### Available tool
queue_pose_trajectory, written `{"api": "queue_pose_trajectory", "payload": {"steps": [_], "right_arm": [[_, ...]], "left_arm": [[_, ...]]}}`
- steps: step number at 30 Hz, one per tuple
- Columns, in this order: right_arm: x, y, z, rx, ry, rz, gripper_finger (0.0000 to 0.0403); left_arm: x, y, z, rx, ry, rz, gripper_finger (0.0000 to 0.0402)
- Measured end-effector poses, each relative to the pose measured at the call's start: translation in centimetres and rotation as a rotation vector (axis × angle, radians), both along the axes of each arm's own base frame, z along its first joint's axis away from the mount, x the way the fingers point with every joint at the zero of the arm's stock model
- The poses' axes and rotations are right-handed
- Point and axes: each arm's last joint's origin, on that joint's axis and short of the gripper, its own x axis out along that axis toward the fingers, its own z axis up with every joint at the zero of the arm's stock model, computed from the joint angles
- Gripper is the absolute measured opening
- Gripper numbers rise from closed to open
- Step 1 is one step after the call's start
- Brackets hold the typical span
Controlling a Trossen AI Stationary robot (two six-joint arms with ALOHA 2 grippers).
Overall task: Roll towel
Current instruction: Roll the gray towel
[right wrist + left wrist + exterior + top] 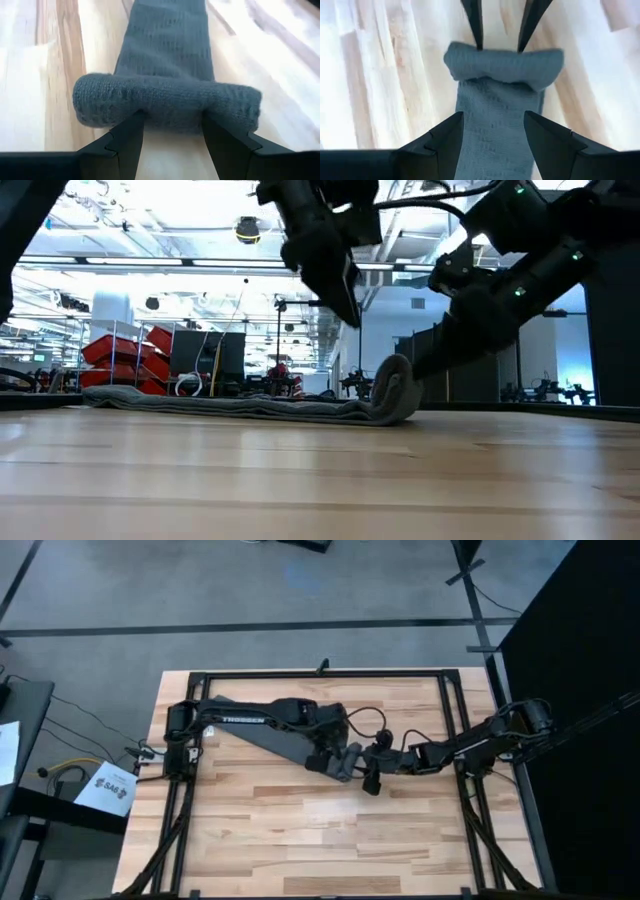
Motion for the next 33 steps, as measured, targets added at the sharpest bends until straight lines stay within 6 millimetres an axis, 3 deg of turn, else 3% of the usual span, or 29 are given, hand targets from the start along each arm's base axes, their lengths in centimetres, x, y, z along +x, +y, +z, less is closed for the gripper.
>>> {"api": "queue_pose_trajectory", "payload": {"steps": [5, 12, 21, 33], "right_arm": [[0.2, -0.5, 0.0, -0.016, -0.005, -0.001, 0.0189], [1.1, -0.9, -1.3, -0.008, -0.018, 0.028, 0.0189], [3.1, -1.3, -1.8, -0.054, -0.009, 0.045, 0.0189], [4.8, -1.7, -2.3, -0.072, 0.008, 0.043, 0.0189]], "left_arm": [[-0.6, -0.8, 1.2, -0.004, -0.021, -0.008, 0.0195], [-0.5, -2.0, 1.1, -0.001, -0.024, -0.043, 0.0195], [-0.6, -3.5, -2.2, -0.029, -0.04, -0.098, 0.0195], [-1.0, -3.0, -6.8, -0.034, -0.151, -0.094, 0.0195]]}}
